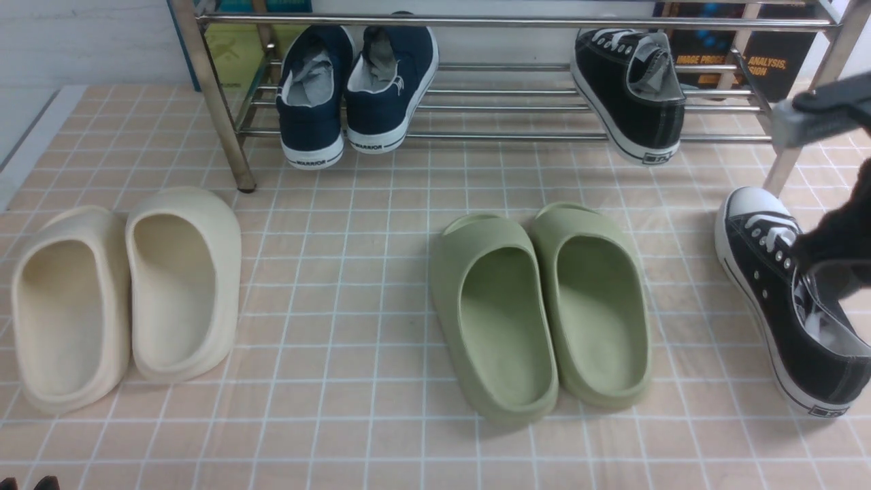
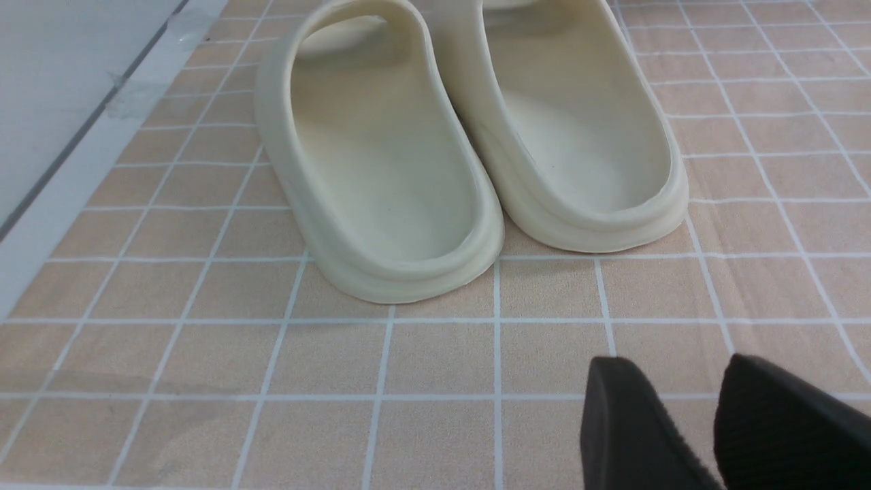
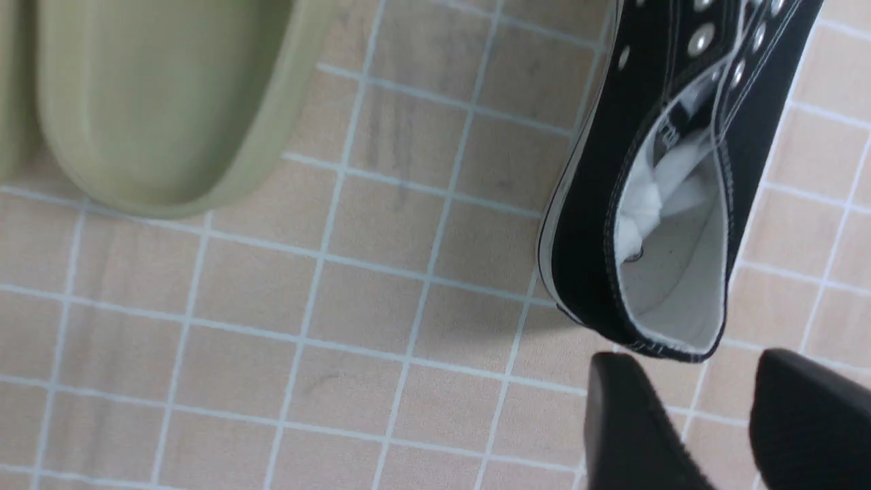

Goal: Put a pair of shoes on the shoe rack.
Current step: Use the right arm to grab the shoe closest to it

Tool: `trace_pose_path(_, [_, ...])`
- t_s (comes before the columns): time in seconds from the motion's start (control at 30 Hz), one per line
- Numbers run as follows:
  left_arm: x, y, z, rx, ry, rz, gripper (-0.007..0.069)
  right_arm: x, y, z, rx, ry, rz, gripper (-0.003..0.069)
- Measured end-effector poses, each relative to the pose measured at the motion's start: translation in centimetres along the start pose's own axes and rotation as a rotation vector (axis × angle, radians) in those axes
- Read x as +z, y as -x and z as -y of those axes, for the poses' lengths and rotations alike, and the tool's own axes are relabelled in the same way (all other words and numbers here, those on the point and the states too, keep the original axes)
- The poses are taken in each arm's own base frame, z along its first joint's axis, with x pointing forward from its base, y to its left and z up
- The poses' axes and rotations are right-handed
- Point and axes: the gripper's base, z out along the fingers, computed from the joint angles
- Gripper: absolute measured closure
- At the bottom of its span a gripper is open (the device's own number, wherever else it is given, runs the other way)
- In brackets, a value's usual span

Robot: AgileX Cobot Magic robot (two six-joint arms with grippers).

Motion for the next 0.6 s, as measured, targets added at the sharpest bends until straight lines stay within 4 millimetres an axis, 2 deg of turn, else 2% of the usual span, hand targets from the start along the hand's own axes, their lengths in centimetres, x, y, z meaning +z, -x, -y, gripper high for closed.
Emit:
trace_pose_path(0.03, [0.0,0.0,0.0,0.0,0.0,0.0,0.0388,0.8,-0.4,0.0,0.005,-0.006,-0.006,0.0325])
trace_pose_path(0.07, [0.0,0.0,0.0,0.0,0.0,0.0,0.0388,0.8,-0.3,0.0,0.005,-0.006,0.0,0.032])
trace_pose_path(0.17, [0.0,0.0,0.0,0.0,0.0,0.0,0.0388,3.6,-1.1,-0.1,0.028,-0.019,0.004,0.0249])
trace_pose_path(0.27, [0.0,0.0,0.0,0.0,0.0,0.0,0.0388,5.1,-1.1,-0.1,0.038,-0.037,0.013,0.023])
trace_pose_path(0.47, [0.0,0.0,0.0,0.0,0.0,0.0,0.0388,8.4,-0.2,-0.2,0.058,-0.074,-0.006,0.0226])
trace_pose_path(0.53, [0.0,0.0,0.0,0.0,0.0,0.0,0.0388,8.9,-0.1,-0.2,0.057,-0.075,-0.012,0.023])
trace_pose_path(0.6, [0.0,0.0,0.0,0.0,0.0,0.0,0.0388,10.3,0.1,-0.4,0.048,-0.076,-0.037,0.0263])
